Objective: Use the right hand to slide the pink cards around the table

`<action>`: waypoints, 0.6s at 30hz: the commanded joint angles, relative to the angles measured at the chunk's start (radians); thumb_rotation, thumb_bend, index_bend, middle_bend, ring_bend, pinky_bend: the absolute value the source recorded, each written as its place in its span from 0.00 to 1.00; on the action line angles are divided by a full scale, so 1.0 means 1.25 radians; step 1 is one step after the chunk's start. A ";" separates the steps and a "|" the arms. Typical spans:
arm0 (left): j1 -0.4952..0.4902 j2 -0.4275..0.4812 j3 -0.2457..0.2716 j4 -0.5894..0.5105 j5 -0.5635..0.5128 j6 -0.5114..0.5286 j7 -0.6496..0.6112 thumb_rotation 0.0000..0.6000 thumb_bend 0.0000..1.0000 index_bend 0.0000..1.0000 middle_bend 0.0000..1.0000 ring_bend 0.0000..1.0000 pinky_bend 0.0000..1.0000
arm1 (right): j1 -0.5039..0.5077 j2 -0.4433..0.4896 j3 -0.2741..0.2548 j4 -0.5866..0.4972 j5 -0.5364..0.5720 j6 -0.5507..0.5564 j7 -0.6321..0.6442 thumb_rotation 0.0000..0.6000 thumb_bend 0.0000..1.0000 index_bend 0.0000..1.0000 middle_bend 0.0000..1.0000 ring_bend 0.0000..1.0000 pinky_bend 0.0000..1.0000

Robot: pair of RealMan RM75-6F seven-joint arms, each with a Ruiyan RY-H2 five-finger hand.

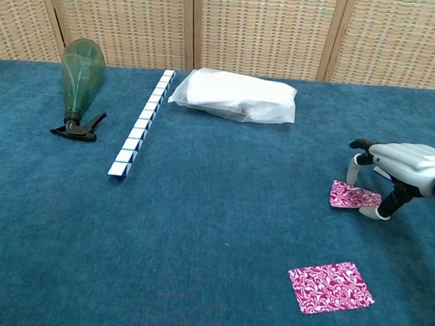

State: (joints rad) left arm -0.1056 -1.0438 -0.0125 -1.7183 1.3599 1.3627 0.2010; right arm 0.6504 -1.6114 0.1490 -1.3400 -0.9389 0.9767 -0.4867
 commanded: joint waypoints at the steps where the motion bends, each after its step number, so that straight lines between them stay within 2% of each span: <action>1: 0.000 0.000 0.000 0.000 0.000 0.001 0.000 1.00 0.01 0.00 0.00 0.00 0.00 | -0.002 0.008 -0.002 -0.015 -0.009 0.006 0.000 1.00 0.35 0.63 0.00 0.00 0.02; 12: -0.001 0.002 0.000 -0.002 -0.001 -0.003 0.001 1.00 0.01 0.00 0.00 0.00 0.00 | -0.021 0.054 -0.027 -0.115 -0.063 0.043 -0.009 1.00 0.35 0.63 0.00 0.00 0.02; 18: -0.001 0.003 0.002 -0.002 0.002 -0.003 -0.003 1.00 0.01 0.00 0.00 0.00 0.00 | -0.051 0.086 -0.073 -0.196 -0.137 0.093 -0.026 1.00 0.35 0.63 0.00 0.00 0.02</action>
State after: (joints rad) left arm -0.1064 -1.0398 -0.0102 -1.7207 1.3623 1.3592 0.1974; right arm 0.5995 -1.5163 0.0741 -1.5649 -1.0907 1.0764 -0.5119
